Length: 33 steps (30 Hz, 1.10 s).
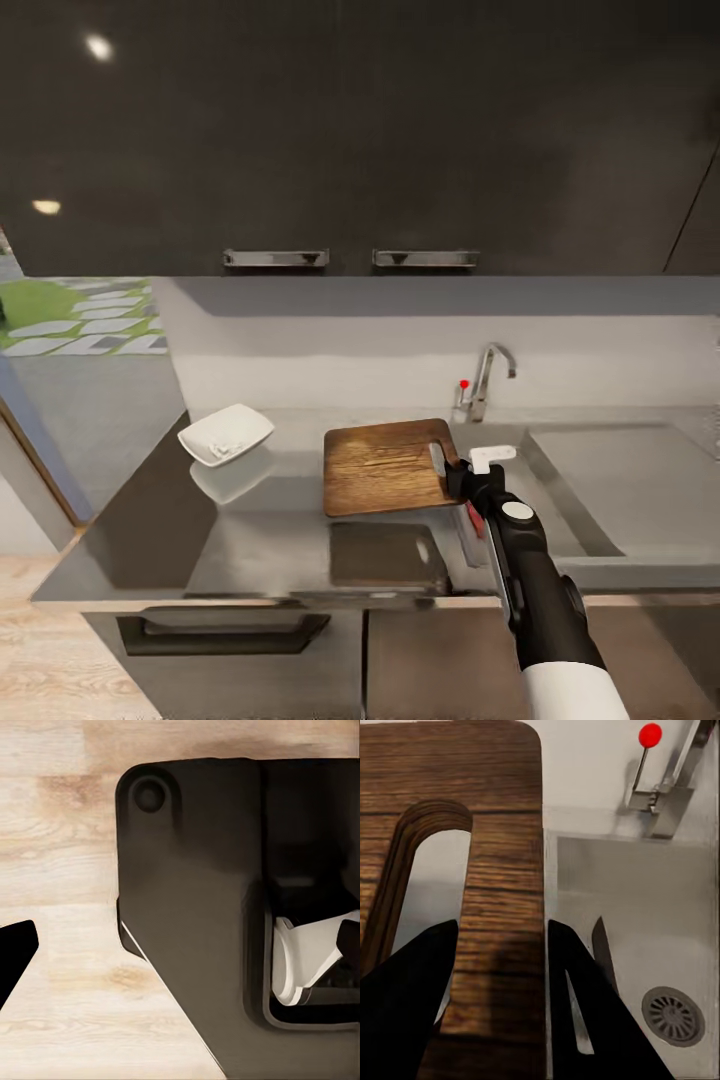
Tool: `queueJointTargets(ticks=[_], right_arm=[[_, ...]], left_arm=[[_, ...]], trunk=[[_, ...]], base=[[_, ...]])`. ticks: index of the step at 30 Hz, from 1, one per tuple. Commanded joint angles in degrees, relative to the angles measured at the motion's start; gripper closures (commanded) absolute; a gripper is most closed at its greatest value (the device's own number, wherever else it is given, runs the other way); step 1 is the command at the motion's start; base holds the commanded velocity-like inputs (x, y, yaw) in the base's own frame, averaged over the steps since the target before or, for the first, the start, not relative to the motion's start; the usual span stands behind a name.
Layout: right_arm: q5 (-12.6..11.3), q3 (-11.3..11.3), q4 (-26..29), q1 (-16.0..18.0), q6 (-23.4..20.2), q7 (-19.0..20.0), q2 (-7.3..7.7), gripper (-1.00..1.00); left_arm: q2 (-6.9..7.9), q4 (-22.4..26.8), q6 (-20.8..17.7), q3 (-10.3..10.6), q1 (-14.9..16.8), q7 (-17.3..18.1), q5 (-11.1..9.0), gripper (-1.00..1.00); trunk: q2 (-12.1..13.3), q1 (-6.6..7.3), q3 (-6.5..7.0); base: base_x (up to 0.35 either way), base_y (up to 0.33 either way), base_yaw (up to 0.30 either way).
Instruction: In the kitchen, take the Vidalia onion out of the sink, dice it on the chopping board with the paring knife, put the diced onion into the bowl on the countertop, then place both the paring knife and the chopping board into the sink.
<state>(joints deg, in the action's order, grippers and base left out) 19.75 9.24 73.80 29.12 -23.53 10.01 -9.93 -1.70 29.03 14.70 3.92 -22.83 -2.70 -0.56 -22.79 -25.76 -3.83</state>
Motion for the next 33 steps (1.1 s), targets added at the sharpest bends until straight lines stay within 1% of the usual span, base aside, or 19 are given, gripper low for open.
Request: queueJointTargets(ticks=[1,7,11,12,13,14,15,16,17,20,21,23,25,26,29,33], right_arm=[[0.5,0.2,0.1,0.1,-0.2,0.5,-0.07,1.0],[0.5,0.2,0.1,0.1,-0.2,0.5,-0.07,1.0],[0.5,0.4,-1.4,0.1,-0.1,-0.1,-0.07,1.0],[0.5,1.3,-2.2,0.1,-0.1,-1.5,-0.07,1.0],[0.4,4.3,-3.7,0.1,-0.1,-5.2,-0.07,1.0],[0.2,6.2,-4.4,0.1,0.1,-7.3,-0.07,1.0],[-0.5,7.9,-4.9,0.1,0.2,-9.1,-0.07,1.0],[-2.1,9.1,-5.2,0.1,0.3,-10.7,-0.07,1.0],[-6.1,10.2,-5.4,0.1,0.4,-12.8,-0.07,1.0],[-15.3,11.0,-5.6,0.1,0.5,-18.2,-0.07,1.0],[-17.7,11.1,-5.7,0.1,0.6,-20.6,-0.07,1.0],[-21.3,11.3,-6.1,0.1,0.7,-24.9,-0.07,1.0],[-24.0,11.4,-6.7,0.1,1.3,-27.8,0.0,1.0],[-24.3,11.4,-6.9,0.1,1.6,-28.2,0.09,1.0],[-25.3,11.4,-7.6,0.1,4.5,-30.5,0.32,1.0],[-25.6,11.3,-7.8,0.1,6.4,-36.6,0.36,1.0]], left_arm=[[0.03,0.1,0.1,0.2,0.0,-0.3,-0.1,-1.0],[0.03,0.0,0.1,0.1,0.0,-0.3,-0.1,-1.0],[0.03,0.0,0.1,0.1,0.0,-0.3,-0.1,-1.0],[0.03,0.0,0.1,0.1,0.0,-0.3,-0.1,-1.0],[0.03,0.0,0.1,0.2,0.0,-0.3,-0.1,-1.0],[0.03,0.0,0.1,0.1,0.0,-0.3,-0.1,-1.0],[0.03,0.0,0.1,0.2,0.0,-0.3,-0.1,-1.0],[0.03,0.0,0.1,0.2,0.0,-0.3,-0.1,-1.0],[0.04,-0.1,0.1,0.2,0.0,-0.3,-0.1,-1.0],[0.14,-0.4,0.1,0.1,0.0,-0.2,-0.1,-1.0],[0.16,-0.5,0.1,0.1,0.0,-0.2,-0.1,-1.0],[0.19,-0.7,0.1,0.1,0.0,-0.2,-0.1,-1.0],[0.2,-0.8,0.1,0.1,0.0,-0.2,-0.1,-1.0],[0.2,-0.8,0.1,0.1,0.0,-0.2,-0.1,-1.0],[0.2,-0.8,0.1,0.1,0.0,-0.2,-0.1,-1.0],[0.2,-0.9,0.1,0.2,0.0,-0.1,0.0,-1.0]], trunk=[[-0.1,-0.03,-0.11],[-0.1,-0.03,-0.11],[-0.1,-0.03,-0.11],[-0.1,-0.03,-0.11],[-0.1,-0.03,-0.11],[-0.1,-0.03,-0.11],[-0.1,-0.03,-0.11],[-0.1,-0.03,-0.11],[-0.1,-0.03,-0.11],[-0.1,-0.03,-0.11],[-0.1,-0.03,-0.11],[-0.1,-0.03,-0.11],[-0.1,-0.03,-0.11],[-0.1,-0.03,-0.11],[-0.1,-0.03,-0.11],[-0.1,-0.03,-0.11]], base=[[-0.088,-0.286,-0.001],[-0.036,-0.236,0.0],[0.086,-0.124,0.0],[0.073,-0.072,0.0],[0.03,-0.03,0.0],[0.019,-0.019,0.0],[0.012,-0.012,0.0],[0.008,-0.008,0.0],[0.004,-0.004,0.0],[0.002,-0.002,0.0],[0.0,0.0,0.0],[0.0,0.0,0.0],[0.0,0.0,0.0],[0.0,0.0,0.0],[0.0,0.0,0.0],[0.0,0.0,0.0]])
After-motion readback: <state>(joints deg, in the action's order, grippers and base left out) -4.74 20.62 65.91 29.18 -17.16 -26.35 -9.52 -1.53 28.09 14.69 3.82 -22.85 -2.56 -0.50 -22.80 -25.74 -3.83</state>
